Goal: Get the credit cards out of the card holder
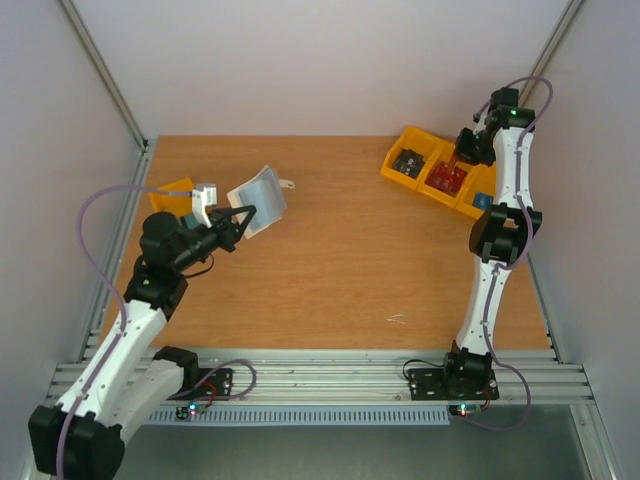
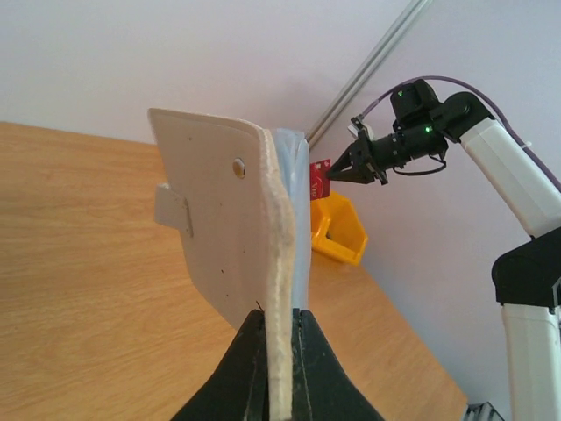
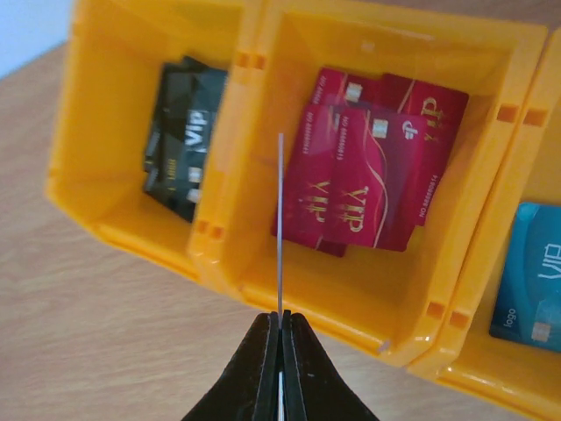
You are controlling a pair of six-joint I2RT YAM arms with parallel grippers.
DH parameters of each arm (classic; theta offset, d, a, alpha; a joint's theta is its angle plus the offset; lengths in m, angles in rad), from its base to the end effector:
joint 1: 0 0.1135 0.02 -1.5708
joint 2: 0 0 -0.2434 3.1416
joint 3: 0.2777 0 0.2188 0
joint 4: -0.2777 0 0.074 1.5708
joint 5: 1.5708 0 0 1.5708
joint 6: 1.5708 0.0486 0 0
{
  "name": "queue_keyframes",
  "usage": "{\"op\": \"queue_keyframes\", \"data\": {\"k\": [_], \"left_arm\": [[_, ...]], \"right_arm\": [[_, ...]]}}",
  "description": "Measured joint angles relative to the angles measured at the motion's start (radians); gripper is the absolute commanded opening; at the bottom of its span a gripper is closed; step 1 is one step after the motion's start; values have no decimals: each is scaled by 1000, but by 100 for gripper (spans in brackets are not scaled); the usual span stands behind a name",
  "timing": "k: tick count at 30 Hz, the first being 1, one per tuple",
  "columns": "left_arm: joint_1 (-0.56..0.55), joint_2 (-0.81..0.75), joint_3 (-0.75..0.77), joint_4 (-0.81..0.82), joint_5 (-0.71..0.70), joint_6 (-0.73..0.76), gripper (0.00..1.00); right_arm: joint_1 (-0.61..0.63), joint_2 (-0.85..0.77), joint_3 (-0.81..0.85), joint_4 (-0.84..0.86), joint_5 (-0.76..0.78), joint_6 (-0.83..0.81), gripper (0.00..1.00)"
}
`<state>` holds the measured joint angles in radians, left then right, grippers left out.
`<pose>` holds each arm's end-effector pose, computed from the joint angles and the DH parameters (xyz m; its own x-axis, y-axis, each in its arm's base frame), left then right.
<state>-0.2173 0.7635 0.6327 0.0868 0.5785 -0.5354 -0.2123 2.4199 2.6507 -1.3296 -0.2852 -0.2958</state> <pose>0.1653 -0.0637 0.3088 -0.4012 -0.3489 -0.8470 0.5921 0.6067 -0.5304 0.4415 -0.0812 0.2734 -0.8553 -0.1018 -0.5080 -0.1800 0.9778 0.1072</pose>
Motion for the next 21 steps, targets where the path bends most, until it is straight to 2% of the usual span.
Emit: {"op": "queue_keyframes", "data": {"k": [1, 7, 17, 18, 21], "left_arm": [[0, 58, 16, 3, -6, 19, 0], [0, 173, 82, 27, -7, 70, 0], [0, 232, 126, 41, -8, 130, 0], [0, 234, 126, 40, -8, 136, 0], [0, 236, 126, 41, -10, 152, 0]], "right_arm": [[-2, 23, 2, 2, 5, -3, 1], [-4, 137, 10, 20, 3, -23, 1], [-6, 211, 10, 109, -26, -44, 2], [-6, 211, 10, 120, -26, -43, 6], [-6, 211, 10, 142, -7, -32, 32]]}}
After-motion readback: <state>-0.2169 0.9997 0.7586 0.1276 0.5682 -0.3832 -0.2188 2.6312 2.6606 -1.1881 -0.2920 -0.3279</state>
